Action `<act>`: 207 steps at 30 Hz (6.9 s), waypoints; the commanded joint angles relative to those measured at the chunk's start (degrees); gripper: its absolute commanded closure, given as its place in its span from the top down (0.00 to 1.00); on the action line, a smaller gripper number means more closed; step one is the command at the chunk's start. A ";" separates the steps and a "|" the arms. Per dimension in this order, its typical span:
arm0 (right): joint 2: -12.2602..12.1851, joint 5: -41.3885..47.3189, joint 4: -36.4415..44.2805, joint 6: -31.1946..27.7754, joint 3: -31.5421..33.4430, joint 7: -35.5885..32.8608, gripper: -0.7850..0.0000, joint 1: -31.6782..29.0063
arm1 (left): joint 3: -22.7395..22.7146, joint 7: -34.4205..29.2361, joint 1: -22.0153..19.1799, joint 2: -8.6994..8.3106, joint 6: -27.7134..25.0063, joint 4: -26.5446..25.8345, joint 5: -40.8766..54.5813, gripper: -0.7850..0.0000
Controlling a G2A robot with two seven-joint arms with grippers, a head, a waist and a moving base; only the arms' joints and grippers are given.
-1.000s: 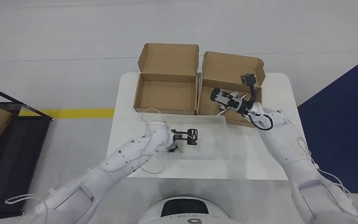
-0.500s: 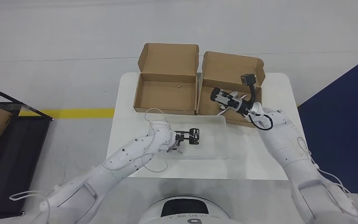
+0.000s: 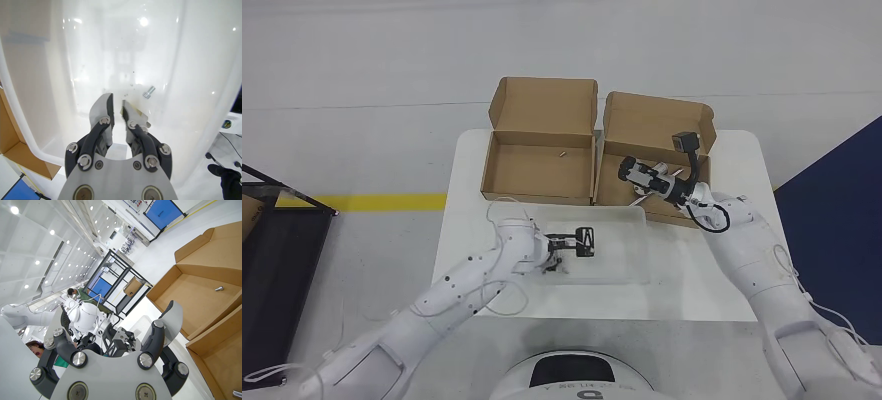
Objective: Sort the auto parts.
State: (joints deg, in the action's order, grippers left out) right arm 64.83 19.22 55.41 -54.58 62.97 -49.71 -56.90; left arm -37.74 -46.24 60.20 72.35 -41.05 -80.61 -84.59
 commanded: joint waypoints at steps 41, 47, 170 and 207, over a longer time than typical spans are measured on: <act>0.00 0.01 0.02 0.00 0.01 0.00 1.00 -0.01 | 7.65 -9.16 -7.63 6.07 6.93 13.39 13.13 0.00; 0.00 0.01 0.02 0.00 0.01 0.00 1.00 -0.01 | 5.56 -5.77 -7.17 5.35 8.39 10.50 12.01 0.00; 0.00 0.01 0.02 0.00 0.01 0.00 1.00 -0.01 | -14.58 15.04 -22.05 5.35 9.01 51.95 62.34 0.00; 0.00 0.01 0.02 0.00 0.01 0.00 1.00 -0.01 | -21.26 22.55 -22.95 -0.04 -16.95 51.67 61.48 1.00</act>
State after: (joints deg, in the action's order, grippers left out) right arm 64.83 19.22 55.41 -54.58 62.97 -49.71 -56.90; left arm -57.43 -23.71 34.83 73.80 -58.11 -24.76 -23.21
